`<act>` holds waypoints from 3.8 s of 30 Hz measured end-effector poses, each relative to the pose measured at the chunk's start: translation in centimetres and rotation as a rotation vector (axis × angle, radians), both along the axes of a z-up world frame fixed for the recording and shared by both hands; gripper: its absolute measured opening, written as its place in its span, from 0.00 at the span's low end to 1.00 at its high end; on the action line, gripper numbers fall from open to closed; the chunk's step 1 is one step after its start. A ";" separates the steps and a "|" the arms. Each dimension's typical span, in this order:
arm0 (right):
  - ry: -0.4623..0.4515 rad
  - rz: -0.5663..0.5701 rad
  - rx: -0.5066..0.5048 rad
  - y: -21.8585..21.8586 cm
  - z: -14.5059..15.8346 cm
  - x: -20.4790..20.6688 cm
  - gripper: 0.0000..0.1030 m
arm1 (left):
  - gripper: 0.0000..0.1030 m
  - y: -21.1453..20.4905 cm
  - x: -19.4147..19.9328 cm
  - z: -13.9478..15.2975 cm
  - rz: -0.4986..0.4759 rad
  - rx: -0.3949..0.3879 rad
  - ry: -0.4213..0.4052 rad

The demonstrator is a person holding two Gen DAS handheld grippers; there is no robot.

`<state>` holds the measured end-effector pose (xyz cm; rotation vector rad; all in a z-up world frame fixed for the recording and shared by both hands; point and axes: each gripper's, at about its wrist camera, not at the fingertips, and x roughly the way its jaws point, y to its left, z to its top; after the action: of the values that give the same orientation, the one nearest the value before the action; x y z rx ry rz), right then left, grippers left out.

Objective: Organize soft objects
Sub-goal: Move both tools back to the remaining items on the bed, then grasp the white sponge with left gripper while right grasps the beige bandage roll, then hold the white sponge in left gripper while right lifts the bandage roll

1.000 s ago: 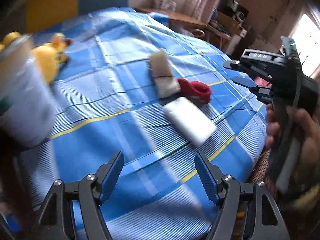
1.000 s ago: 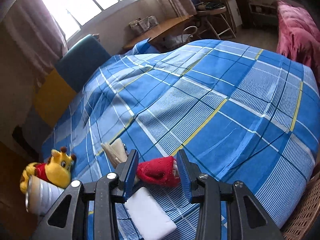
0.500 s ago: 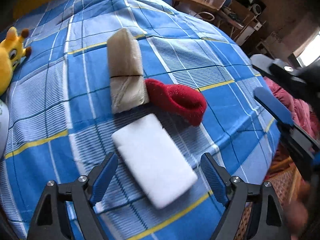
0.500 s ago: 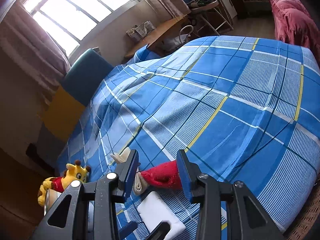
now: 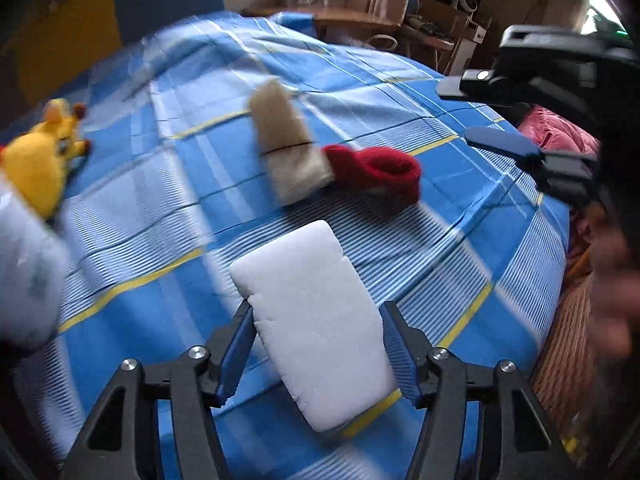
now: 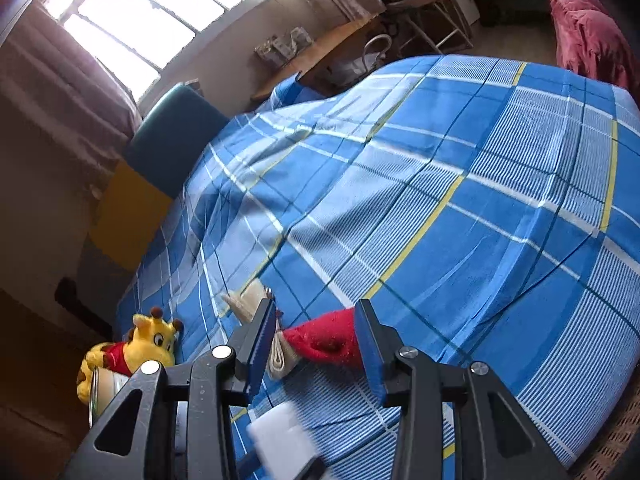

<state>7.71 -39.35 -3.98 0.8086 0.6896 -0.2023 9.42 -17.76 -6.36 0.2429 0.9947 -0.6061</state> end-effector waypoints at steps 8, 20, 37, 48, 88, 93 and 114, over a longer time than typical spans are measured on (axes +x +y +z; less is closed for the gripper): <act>0.093 0.127 -0.016 2.2 -1.3 1.8 0.39 | 0.60 10.3 -2.5 -1.1 0.117 0.035 -0.043; 0.150 0.344 -0.192 7.7 -1.0 3.8 0.39 | 0.64 13.2 -4.0 -3.4 0.172 -0.118 -0.125; 0.357 0.454 -0.420 11.7 -4.8 14.7 0.17 | 0.64 13.5 -4.5 -3.7 0.177 -0.148 -0.156; 0.362 0.675 -0.493 17.5 -6.6 8.8 0.17 | 0.64 13.6 -4.8 -3.7 0.180 -0.152 -0.169; 0.300 0.740 -0.554 17.4 -7.1 8.6 0.19 | 0.58 13.4 -7.0 0.9 0.226 -0.104 -0.205; 0.300 0.742 -0.558 17.3 -7.0 8.6 0.19 | 0.59 13.6 -7.5 1.8 0.228 -0.114 -0.220; 0.293 0.752 -0.609 17.9 -7.1 8.4 0.19 | 0.59 13.9 -8.5 3.4 0.247 -0.143 -0.225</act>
<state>16.14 -21.43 -11.08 -0.0951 1.0909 0.1576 0.87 -3.83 -2.97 0.0584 0.7468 -0.4119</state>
